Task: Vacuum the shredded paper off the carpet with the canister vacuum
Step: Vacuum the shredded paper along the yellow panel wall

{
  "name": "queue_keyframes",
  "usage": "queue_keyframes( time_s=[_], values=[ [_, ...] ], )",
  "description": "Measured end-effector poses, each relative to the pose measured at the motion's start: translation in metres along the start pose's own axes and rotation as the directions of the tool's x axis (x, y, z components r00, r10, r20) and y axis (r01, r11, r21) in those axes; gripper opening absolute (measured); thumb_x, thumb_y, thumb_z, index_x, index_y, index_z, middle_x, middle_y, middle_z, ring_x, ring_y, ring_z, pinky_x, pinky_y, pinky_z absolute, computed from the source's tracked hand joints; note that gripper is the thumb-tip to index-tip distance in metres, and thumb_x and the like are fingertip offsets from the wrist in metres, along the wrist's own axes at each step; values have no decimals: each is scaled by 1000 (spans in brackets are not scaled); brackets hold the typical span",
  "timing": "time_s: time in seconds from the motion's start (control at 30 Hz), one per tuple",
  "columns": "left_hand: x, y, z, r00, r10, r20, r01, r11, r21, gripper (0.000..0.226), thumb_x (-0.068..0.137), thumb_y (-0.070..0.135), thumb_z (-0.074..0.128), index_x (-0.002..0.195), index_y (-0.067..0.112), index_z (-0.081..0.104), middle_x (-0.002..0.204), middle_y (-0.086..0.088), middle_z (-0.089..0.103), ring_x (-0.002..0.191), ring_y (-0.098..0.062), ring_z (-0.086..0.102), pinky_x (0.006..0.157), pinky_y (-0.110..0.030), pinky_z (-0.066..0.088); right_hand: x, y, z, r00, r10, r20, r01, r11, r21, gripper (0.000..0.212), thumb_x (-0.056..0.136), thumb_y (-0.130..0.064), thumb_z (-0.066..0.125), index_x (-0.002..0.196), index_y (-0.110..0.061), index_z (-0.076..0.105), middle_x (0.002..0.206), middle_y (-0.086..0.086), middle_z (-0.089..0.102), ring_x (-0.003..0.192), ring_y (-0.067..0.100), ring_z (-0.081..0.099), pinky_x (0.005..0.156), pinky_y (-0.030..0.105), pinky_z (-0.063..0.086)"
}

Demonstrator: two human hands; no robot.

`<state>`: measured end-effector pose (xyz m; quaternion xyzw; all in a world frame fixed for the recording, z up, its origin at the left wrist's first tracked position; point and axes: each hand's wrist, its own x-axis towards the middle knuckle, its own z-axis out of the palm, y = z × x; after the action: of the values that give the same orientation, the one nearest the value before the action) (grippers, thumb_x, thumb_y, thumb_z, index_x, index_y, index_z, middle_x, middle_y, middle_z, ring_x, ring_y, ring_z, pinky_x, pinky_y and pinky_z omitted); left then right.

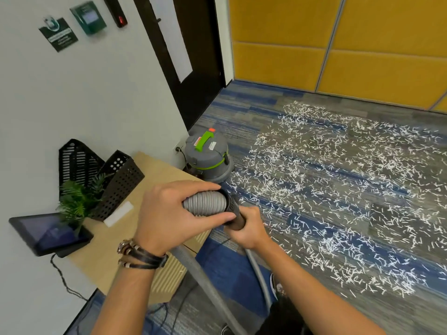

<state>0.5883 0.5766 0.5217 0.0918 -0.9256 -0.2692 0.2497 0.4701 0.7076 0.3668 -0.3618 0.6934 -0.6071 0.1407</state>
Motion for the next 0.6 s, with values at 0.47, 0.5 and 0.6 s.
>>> queue_keyframes(
  time_s=[0.47,0.5,0.6],
  values=[
    [99,7,71,988,-147,47,145,989,42,54,65,70,86,106,34,84,100,19,79,92,1,75,81,-38,63,86,79,-66,973,81,217,-104,990,97,45,67,0,70,61,-40,49,54,-17,43,51,0,37,50,22,31],
    [104,12,72,991,-131,39,129,990,54,55,66,70,86,106,32,84,100,18,79,92,0,75,81,-38,63,88,78,-70,978,72,195,-95,989,111,46,65,0,69,61,-41,49,54,-18,42,51,0,36,50,20,30],
    [119,18,74,995,-102,-17,104,989,103,53,68,69,86,107,32,83,101,16,79,91,-3,76,81,-39,63,102,74,-80,991,6,133,-22,993,118,53,61,2,69,64,-46,49,53,-21,43,48,-1,33,50,13,27]
  ],
)
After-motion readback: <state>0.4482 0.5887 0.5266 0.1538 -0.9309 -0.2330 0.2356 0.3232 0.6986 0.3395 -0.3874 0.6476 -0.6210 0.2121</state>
